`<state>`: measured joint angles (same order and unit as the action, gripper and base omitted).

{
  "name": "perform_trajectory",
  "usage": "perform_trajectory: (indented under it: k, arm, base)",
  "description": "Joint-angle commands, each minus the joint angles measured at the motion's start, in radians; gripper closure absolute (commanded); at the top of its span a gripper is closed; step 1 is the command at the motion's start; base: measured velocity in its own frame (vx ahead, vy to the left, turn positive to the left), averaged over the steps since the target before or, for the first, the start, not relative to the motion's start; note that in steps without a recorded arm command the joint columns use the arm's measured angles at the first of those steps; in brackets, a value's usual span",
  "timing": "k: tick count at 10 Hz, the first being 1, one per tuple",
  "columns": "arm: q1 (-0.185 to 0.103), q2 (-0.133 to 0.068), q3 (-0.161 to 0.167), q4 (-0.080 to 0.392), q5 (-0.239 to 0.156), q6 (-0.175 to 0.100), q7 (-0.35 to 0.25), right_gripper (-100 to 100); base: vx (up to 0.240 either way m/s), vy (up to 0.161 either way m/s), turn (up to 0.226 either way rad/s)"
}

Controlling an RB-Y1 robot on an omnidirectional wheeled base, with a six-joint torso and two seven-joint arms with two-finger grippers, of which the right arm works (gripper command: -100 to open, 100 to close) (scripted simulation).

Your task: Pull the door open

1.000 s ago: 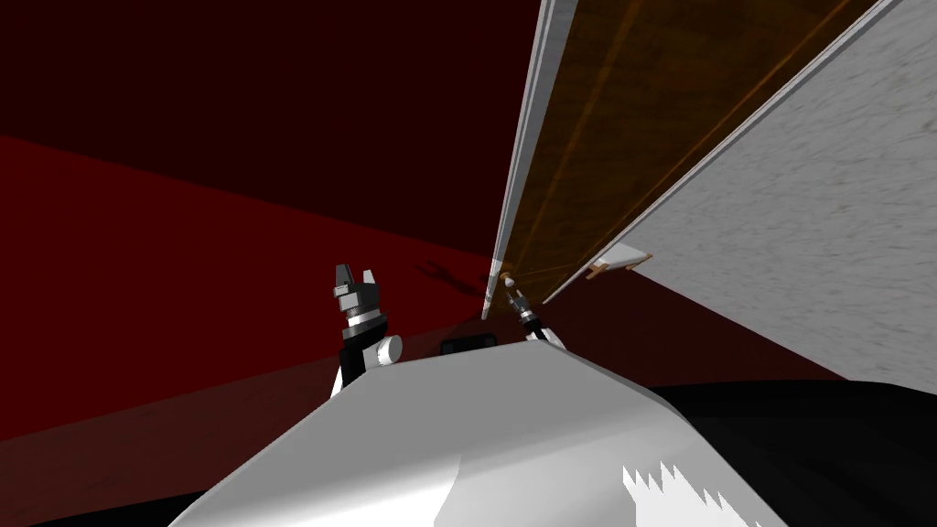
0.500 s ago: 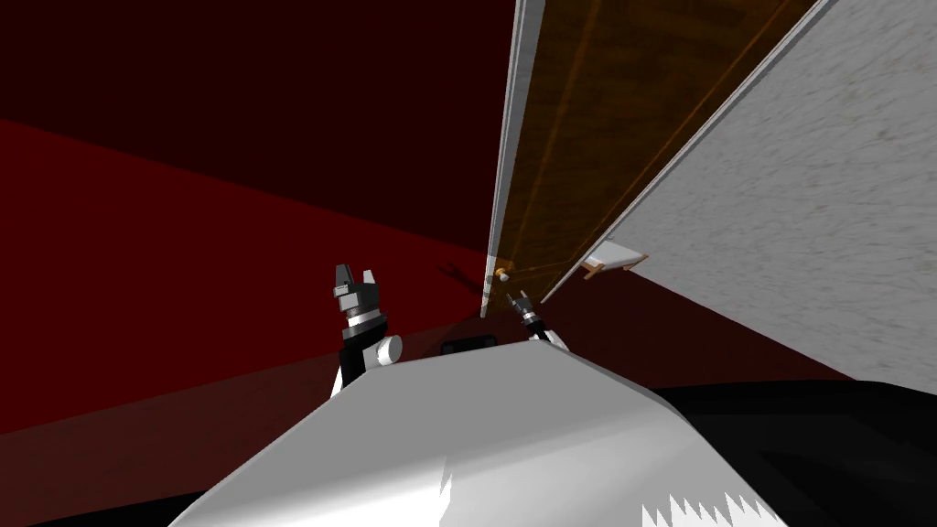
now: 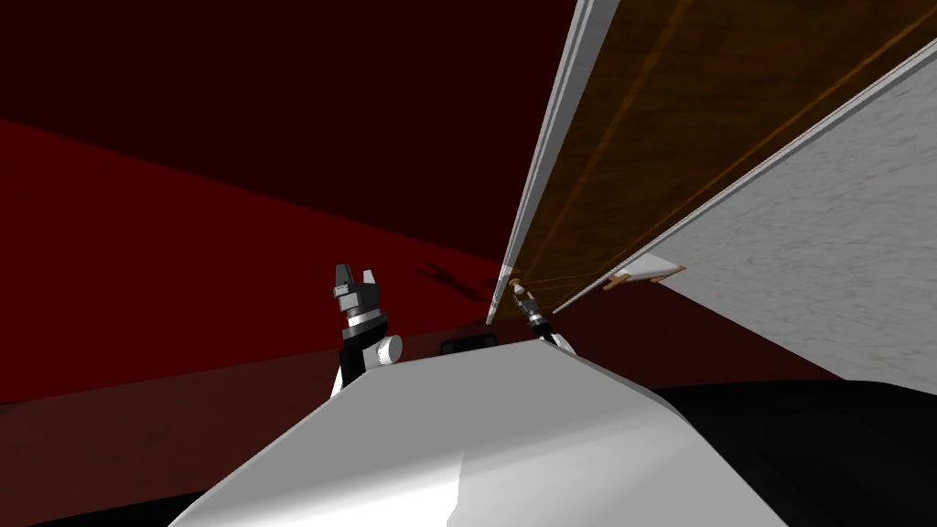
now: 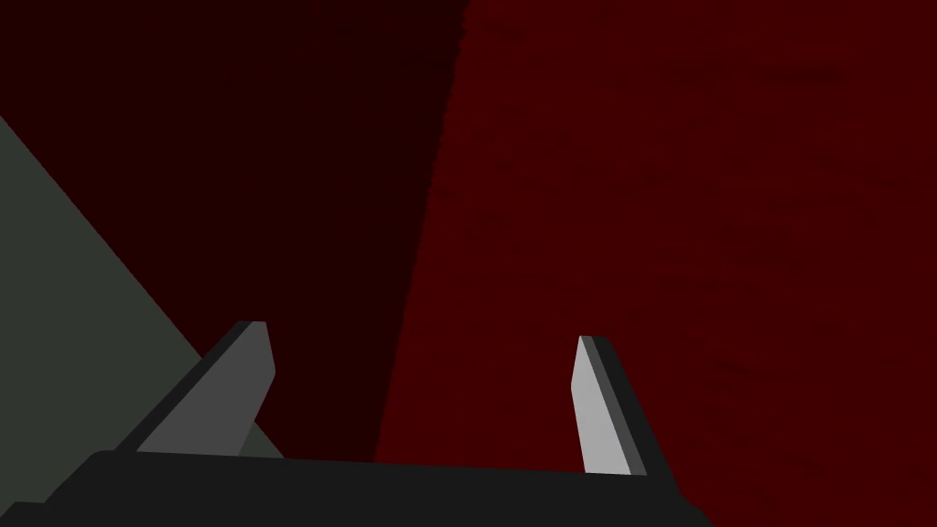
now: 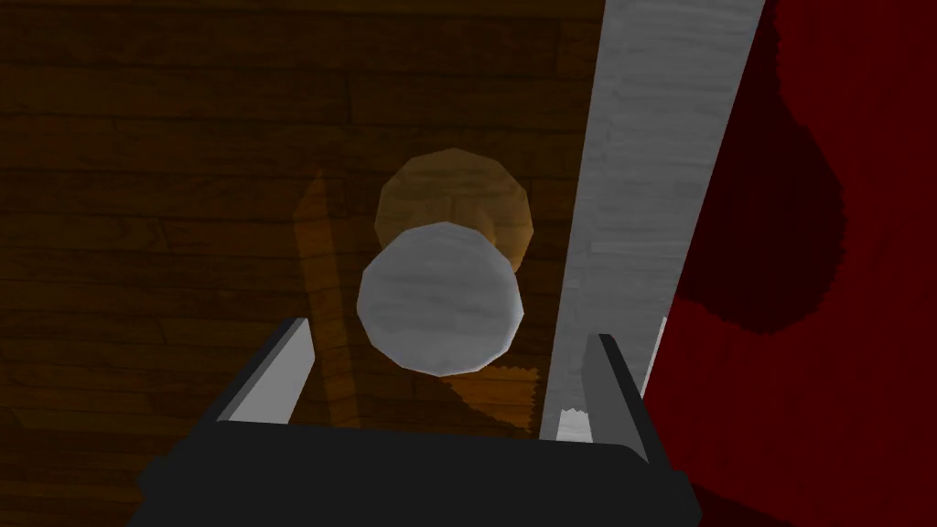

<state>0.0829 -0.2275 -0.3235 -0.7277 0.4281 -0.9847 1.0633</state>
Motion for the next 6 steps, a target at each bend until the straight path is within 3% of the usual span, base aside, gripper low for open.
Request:
perform_trajectory:
  k: [1, 3, 4, 6]
  arm:
    - [0.004, -0.010, -0.018, 0.016, -0.013, -0.014, 0.001, -100]
    - [0.006, -0.008, -0.017, 0.010, -0.012, -0.010, 0.000, -100]
    - [0.006, -0.008, -0.017, 0.010, -0.012, -0.010, 0.000, 100]
    - [0.006, -0.008, -0.017, 0.010, -0.012, -0.010, 0.000, 100]
  base:
    - [0.197, 0.020, 0.180]
    - [0.106, 0.021, 0.008]
    - [-0.004, -0.006, -0.013]
    - [-0.020, -0.010, 0.008]
